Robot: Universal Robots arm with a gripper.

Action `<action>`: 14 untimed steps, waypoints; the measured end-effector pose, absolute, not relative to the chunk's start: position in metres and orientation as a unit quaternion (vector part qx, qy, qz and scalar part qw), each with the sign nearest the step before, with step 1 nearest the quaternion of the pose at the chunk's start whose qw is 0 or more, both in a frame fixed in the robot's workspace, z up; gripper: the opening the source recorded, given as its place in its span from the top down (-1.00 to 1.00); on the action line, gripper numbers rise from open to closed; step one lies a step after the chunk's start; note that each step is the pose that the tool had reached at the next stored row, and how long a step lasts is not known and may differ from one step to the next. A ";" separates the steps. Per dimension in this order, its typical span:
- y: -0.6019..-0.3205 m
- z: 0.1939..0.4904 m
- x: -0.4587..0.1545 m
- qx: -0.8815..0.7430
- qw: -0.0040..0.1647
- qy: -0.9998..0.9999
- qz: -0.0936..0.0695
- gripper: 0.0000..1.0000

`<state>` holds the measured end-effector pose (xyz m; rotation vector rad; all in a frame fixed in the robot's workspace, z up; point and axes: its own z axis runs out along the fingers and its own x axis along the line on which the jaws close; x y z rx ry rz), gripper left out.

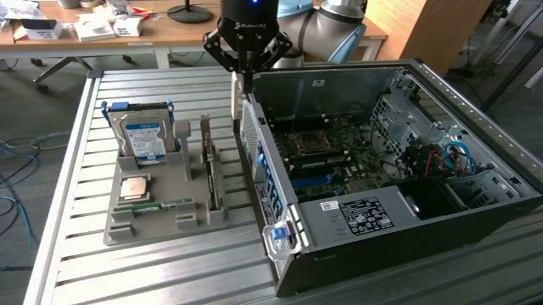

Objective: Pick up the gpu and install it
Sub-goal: 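Reach for the gpu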

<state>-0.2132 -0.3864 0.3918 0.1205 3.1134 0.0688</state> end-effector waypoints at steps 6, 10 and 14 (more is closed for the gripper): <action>-0.385 0.391 -0.225 0.039 0.013 0.999 0.022 0.79; -0.385 0.391 -0.231 0.039 0.013 0.999 0.022 0.79; -0.384 0.391 -0.237 0.039 0.013 0.999 0.022 0.79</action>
